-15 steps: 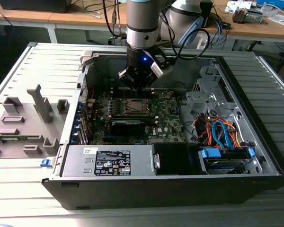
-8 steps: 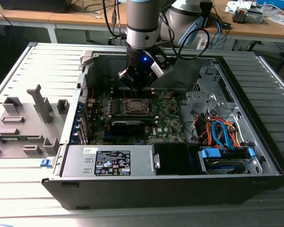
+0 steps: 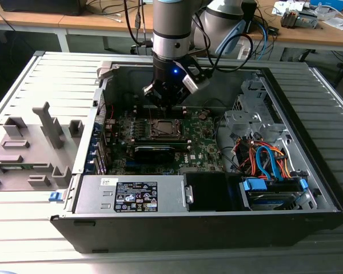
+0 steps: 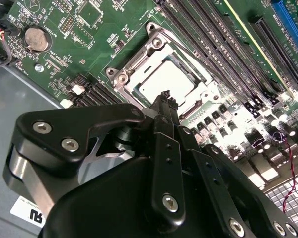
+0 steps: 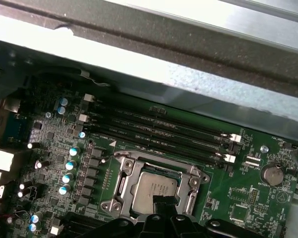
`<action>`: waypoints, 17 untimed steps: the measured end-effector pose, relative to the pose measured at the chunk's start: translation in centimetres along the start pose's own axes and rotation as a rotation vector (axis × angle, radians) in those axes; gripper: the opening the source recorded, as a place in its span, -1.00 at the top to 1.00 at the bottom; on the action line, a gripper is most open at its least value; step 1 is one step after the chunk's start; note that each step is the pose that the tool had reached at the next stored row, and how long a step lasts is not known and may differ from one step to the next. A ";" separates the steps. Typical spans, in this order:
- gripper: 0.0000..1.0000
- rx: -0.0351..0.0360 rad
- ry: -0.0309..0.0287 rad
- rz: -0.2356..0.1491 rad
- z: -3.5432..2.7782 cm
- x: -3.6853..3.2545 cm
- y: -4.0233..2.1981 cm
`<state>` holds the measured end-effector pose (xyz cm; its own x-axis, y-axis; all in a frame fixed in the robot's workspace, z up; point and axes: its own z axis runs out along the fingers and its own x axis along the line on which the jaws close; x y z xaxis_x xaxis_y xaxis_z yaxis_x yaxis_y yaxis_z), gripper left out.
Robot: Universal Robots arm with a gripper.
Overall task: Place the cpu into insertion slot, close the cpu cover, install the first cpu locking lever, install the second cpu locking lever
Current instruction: 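Install the first cpu locking lever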
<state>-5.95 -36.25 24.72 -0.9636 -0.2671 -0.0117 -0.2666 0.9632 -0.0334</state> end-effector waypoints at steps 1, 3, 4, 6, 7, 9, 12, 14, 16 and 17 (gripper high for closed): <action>0.78 0.0000 0.0000 -0.001 0.00 0.00 0.00; 0.78 0.0000 -0.0001 -0.004 0.00 0.00 0.00; 0.78 0.0000 -0.0002 -0.006 0.00 0.00 0.00; 0.78 -0.0001 -0.0003 -0.009 0.00 0.00 0.00; 0.78 -0.0001 -0.0004 -0.012 0.00 0.00 0.00; 0.78 -0.0002 -0.0005 -0.017 0.00 0.00 0.00; 0.78 -0.0002 -0.0007 -0.022 0.00 0.00 0.00; 0.78 -0.0003 -0.0008 -0.025 0.00 0.00 0.00; 0.78 -0.0003 -0.0010 -0.028 0.00 0.00 0.00; 0.78 -0.0004 -0.0010 -0.029 0.00 0.00 0.00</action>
<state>-5.95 -36.25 24.72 -0.9553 -0.2953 -0.0117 -0.2948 0.9550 -0.0334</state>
